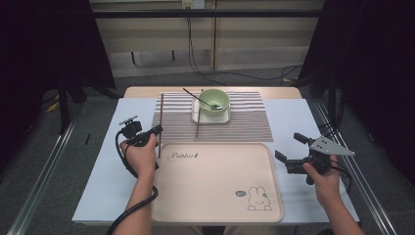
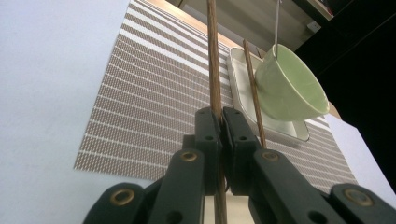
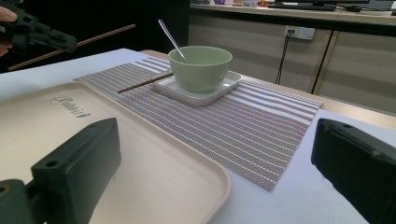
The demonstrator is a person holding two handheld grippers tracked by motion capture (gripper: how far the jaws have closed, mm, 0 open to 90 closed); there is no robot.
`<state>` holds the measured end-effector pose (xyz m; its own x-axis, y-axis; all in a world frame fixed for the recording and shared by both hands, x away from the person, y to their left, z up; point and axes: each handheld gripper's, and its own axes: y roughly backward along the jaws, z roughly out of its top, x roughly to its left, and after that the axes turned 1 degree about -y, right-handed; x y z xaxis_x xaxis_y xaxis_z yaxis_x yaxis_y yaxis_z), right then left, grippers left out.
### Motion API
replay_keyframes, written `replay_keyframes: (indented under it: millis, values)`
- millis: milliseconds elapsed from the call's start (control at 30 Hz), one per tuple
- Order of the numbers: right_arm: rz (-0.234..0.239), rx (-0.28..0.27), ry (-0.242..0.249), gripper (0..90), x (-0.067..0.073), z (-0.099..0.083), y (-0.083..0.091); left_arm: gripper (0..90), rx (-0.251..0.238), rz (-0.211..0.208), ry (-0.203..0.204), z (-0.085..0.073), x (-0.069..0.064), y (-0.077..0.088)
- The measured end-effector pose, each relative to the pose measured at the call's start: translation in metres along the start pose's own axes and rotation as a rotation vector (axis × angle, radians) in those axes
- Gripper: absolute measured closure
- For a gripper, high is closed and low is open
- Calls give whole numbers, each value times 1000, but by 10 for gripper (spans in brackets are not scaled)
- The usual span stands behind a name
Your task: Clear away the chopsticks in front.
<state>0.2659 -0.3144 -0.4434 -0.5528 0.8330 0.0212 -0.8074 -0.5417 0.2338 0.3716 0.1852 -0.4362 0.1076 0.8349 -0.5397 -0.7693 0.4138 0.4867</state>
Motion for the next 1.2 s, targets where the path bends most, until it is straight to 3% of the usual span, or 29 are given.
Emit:
replay_keyframes:
  millis: [233,500,667,867,967,1067,1133,1200]
  values:
    - [7,-1,4,14,1,0,-1,860,3,-23,6,-8,4,12]
    - [4,-1,2,13,0,1,-1,860,18,-20,-7,-16,8,23]
    - [4,0,5,13,1,1,-2,859,19,-43,15,-25,10,31]
    - [9,2,10,13,1,1,-3,859,3,-41,37,-34,14,42]
    - [6,3,6,14,2,1,-4,859,3,-36,14,-38,13,47]
    - [12,1,7,15,1,2,-4,859,-5,-45,25,-41,11,50]
    - [14,-2,10,15,1,2,-5,859,8,-40,-19,-43,11,52]
    - [11,-3,7,15,1,2,-5,859,7,-40,-17,-46,11,54]
